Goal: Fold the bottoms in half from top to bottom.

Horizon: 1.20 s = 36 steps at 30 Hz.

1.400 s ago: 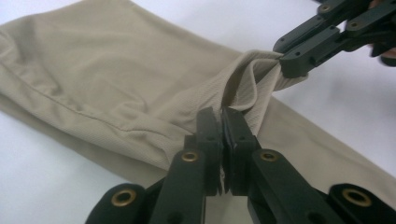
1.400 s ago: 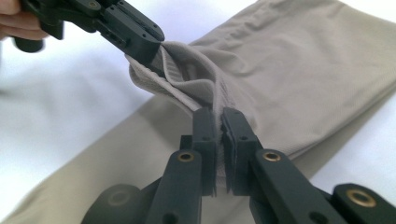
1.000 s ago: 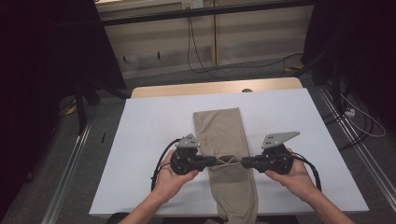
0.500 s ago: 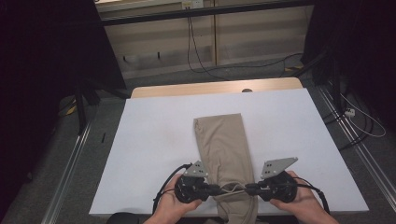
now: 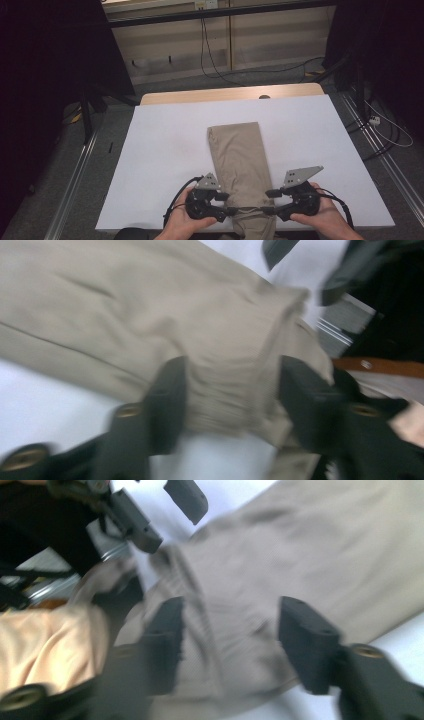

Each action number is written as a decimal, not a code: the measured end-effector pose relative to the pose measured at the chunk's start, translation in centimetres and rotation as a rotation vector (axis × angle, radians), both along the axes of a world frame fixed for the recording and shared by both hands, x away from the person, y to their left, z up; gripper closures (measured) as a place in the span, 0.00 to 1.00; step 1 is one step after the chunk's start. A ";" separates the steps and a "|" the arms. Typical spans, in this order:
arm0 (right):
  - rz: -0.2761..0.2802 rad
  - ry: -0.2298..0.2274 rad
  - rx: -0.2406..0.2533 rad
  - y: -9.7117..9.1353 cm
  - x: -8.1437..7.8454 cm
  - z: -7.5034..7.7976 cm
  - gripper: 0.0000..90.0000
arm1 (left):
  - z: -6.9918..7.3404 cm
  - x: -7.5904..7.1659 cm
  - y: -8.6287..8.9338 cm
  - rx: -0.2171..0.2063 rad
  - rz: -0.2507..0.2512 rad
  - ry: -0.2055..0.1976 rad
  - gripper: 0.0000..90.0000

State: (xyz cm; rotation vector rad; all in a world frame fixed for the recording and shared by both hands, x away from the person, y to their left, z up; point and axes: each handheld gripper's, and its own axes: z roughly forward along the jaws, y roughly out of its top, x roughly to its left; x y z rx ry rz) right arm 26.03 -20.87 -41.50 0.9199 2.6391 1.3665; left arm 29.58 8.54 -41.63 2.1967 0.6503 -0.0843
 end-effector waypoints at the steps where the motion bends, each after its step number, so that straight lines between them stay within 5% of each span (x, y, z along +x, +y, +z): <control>1: -0.018 -0.020 0.006 -0.1 0.3 0.2 0.33 | 0.2 0.3 0.2 -0.008 0.020 -0.004 0.30; 5: -0.097 -0.058 0.002 -0.7 1.9 0.7 0.27 | 0.4 2.3 0.8 -0.019 0.091 -0.048 0.24; 7: -0.107 -0.053 0.007 -1.3 3.4 0.7 0.35 | 0.4 3.8 1.0 -0.019 0.163 -0.073 0.19; 8: -0.114 -0.049 0.007 -1.4 4.0 0.7 0.30 | 0.4 4.9 1.2 -0.025 0.194 -0.070 0.17; 13: -0.226 -0.059 -0.022 -2.5 8.2 0.4 0.29 | 0.8 9.4 1.8 -0.040 0.259 -0.097 0.16; 15: -0.262 -0.056 -0.029 -2.8 10.0 0.2 0.29 | 0.8 11.0 1.9 -0.031 0.292 -0.102 0.17; 18: -0.303 -0.061 -0.036 -3.2 12.5 -0.1 0.31 | 0.5 13.7 1.6 0.000 0.365 -0.164 0.16; 21: -0.340 -0.066 -0.045 -3.4 14.9 -0.5 0.33 | 0.1 16.2 1.6 -0.026 0.408 -0.122 0.17; 26: -0.368 -0.098 -0.067 -2.8 19.3 -0.7 0.38 | -0.9 20.4 1.5 0.017 0.435 -0.121 0.17; 28: -0.375 -0.076 -0.054 -2.5 21.4 -0.9 0.41 | -1.1 21.4 1.3 0.061 0.436 -0.129 0.22; 31: -0.392 -0.045 -0.062 -1.7 24.1 -1.6 0.45 | -1.7 23.1 1.0 0.019 0.438 -0.077 0.22; 36: -0.403 0.005 -0.109 -0.4 27.3 -2.9 0.44 | -2.7 24.7 0.7 0.054 0.444 -0.060 0.18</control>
